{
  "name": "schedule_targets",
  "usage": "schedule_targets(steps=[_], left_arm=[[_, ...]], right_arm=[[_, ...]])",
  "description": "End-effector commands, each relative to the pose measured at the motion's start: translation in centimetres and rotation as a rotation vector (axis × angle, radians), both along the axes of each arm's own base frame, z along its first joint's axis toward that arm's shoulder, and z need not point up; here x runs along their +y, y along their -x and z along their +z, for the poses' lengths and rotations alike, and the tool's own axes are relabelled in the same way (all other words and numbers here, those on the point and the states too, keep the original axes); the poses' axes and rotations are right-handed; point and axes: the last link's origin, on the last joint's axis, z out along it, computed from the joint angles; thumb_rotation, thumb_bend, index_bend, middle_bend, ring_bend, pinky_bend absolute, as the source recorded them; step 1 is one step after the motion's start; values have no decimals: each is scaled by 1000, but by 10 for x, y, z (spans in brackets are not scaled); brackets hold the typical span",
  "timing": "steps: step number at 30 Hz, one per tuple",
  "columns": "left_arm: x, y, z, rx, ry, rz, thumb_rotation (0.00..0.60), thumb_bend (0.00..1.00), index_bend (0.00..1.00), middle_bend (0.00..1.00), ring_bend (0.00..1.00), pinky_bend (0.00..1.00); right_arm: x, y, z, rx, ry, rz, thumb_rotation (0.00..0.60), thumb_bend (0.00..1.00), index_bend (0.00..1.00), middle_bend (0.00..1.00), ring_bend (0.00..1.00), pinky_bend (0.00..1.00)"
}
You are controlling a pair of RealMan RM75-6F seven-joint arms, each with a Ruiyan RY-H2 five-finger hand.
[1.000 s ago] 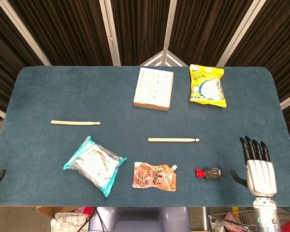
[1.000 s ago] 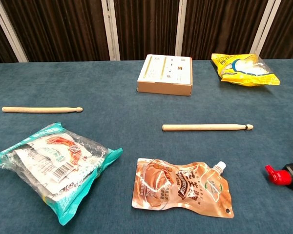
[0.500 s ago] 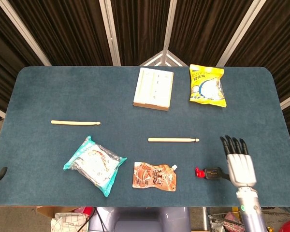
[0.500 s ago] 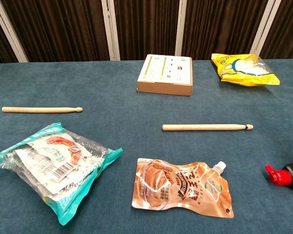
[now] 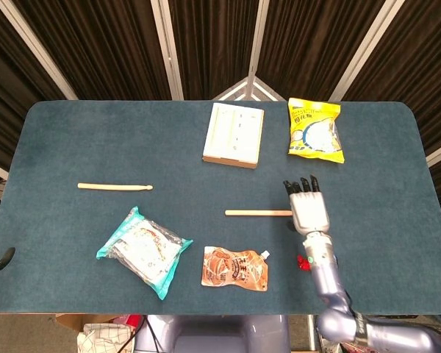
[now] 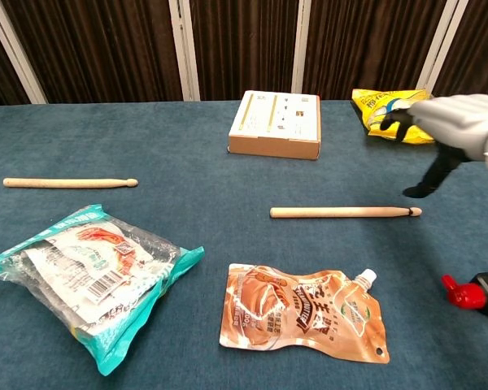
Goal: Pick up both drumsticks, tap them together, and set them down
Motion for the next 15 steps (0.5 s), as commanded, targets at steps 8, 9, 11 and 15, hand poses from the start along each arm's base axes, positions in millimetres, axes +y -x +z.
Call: schedule_targets(steps=[8,9,11,15], left_arm=[[0,3,0,12,-7,22,600,336,26,0,0,0],[0,3,0,13,-9,25,600,336,26,0,0,0],[0,4,0,15,-12,30,600,337,26,0,0,0],[2,5,-1,20,-11,37,600,337,27,0,0,0]], right_arm=[[-22,-17,-44,54,-68,-44,600,226,241,352,171,0],[-23,-15,-47,61,-71,-46,600,228,245,360,175,0],[-24,-13,-51,65,-76,-50,600,231,249,375,180,0],[-25,-10,-57,65,-84,-59,600,237,253,406,193,0]])
